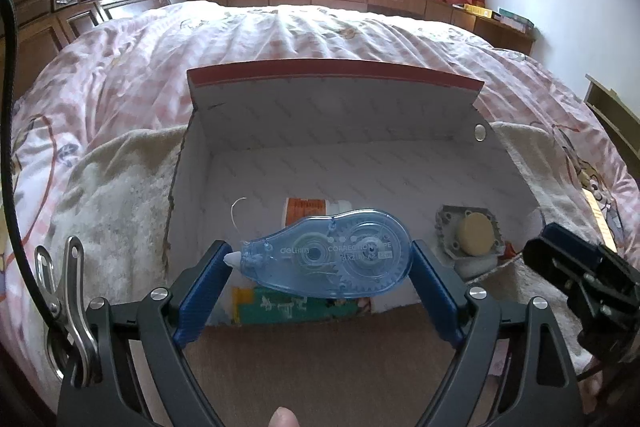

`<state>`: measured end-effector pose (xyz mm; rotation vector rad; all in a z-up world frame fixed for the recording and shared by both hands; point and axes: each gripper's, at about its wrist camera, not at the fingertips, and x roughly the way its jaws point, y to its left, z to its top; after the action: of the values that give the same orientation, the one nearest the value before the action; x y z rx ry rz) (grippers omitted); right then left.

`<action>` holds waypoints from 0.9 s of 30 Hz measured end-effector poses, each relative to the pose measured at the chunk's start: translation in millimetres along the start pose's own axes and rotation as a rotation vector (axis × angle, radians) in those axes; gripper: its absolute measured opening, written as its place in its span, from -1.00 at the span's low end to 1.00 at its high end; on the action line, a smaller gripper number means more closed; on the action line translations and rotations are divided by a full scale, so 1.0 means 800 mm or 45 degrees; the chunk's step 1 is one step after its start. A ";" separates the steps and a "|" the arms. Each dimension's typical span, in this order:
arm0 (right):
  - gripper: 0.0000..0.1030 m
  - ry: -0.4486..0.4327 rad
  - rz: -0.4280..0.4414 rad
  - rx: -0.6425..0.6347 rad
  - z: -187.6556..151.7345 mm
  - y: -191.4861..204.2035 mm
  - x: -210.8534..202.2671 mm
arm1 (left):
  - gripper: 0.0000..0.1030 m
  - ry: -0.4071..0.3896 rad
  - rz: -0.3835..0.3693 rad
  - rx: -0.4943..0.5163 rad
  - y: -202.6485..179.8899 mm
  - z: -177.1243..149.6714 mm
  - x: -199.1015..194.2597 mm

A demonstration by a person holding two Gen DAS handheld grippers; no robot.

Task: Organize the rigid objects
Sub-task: 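Lower the tape dispenser into the box and open the left tool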

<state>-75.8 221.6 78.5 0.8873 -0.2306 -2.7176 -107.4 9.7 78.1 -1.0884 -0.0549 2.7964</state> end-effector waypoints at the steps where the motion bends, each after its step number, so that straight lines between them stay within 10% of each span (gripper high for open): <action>1: 0.13 0.004 0.001 0.001 -0.002 -0.001 -0.002 | 0.74 -0.003 -0.001 0.005 -0.001 -0.002 -0.002; 27: 0.15 0.111 -0.012 0.010 -0.070 -0.017 -0.051 | 0.74 -0.003 -0.091 0.084 -0.026 -0.042 -0.037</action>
<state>-13.9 242.9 53.2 1.0092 -0.2197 -2.6809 -61.1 25.7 75.0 -1.0473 -0.0015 2.7156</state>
